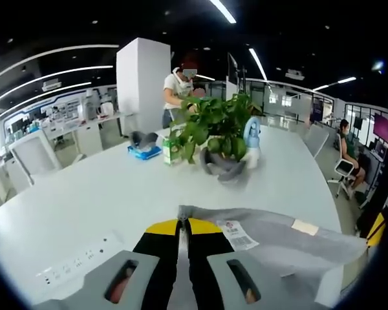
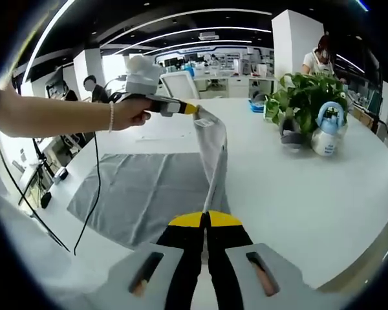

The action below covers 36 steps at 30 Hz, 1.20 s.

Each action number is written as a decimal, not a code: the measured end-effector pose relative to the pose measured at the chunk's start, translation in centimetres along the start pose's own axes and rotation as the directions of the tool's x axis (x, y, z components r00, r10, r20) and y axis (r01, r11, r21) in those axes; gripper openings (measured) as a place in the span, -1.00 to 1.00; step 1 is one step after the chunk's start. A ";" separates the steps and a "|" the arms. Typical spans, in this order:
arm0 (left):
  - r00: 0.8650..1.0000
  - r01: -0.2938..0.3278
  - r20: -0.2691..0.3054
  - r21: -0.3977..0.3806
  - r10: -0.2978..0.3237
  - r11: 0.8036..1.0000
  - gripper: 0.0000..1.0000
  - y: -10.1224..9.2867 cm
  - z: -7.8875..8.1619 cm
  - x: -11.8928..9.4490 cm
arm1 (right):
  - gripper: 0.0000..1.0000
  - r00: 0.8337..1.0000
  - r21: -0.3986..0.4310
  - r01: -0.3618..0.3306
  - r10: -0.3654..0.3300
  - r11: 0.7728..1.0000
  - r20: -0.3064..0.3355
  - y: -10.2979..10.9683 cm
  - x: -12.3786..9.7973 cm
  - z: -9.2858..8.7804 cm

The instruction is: Fold the towel on the table until its edges align and the towel forms a compact rectangular stack.

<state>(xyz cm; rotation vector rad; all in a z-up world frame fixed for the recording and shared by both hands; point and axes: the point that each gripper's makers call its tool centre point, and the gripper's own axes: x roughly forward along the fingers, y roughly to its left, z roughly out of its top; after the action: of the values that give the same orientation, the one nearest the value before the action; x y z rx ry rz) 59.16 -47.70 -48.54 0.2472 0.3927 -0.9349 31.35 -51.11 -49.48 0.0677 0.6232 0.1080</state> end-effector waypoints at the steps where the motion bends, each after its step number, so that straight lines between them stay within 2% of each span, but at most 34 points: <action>1: 1.000 -0.004 -0.002 0.000 0.004 1.000 -0.92 0.2 -0.1 -0.1 | -1.00 1.000 0.001 -0.009 0.009 1.000 0.002 0.4 0.1 0.1; 16: 0.999 -0.032 -0.008 0.010 0.032 0.999 -0.92 2.6 -0.8 -1.5 | -1.00 0.990 -0.055 -0.141 0.141 0.988 0.001 5.5 1.4 0.9; 21: 0.999 -0.044 -0.008 -0.001 0.044 0.999 -0.92 3.6 -1.1 -2.0 | -1.00 0.982 -0.090 -0.188 0.188 0.978 -0.006 7.5 1.7 1.3; 36: 0.994 -0.111 0.000 -0.048 0.111 0.993 -0.92 7.3 -2.0 -4.2 | -1.00 0.959 -0.172 -0.282 0.279 0.944 -0.038 10.7 2.2 2.1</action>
<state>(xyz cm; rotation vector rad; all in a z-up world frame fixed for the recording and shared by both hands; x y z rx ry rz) 62.48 -39.68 -48.22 0.2218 0.3942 -0.8159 33.45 -40.25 -48.04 -0.0152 0.6119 0.4397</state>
